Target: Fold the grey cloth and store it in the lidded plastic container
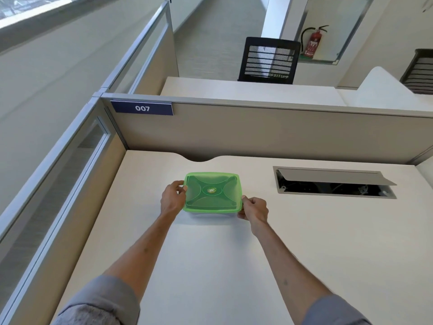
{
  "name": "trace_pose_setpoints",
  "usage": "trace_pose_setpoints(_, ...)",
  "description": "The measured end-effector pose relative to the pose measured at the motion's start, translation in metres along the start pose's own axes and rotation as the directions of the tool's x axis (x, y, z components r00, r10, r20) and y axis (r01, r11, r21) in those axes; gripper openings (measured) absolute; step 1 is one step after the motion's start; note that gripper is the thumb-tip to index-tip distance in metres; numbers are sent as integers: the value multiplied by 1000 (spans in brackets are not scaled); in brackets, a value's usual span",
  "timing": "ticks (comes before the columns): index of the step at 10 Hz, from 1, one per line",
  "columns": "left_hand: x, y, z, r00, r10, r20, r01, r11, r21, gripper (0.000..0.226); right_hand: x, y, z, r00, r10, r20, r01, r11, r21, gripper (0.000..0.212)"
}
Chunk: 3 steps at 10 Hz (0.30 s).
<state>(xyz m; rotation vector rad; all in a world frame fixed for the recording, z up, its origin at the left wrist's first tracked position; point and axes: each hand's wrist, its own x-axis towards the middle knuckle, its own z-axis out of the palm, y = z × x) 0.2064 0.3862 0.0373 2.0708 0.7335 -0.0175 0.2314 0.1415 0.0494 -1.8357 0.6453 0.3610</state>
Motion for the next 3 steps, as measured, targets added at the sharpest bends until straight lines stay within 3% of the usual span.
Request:
trace_pose_setpoints(2, -6, 5, -3, 1000, 19, 13, -20, 995, 96, 51, 1, 3, -6, 1000, -27, 12, 27, 999, 22, 34)
trace_pose_setpoints(3, -18, 11, -1, 990, 126, -68, -103, 959, 265, 59, -8, 3, -10, 978, -177, -107, 161, 977, -142, 33)
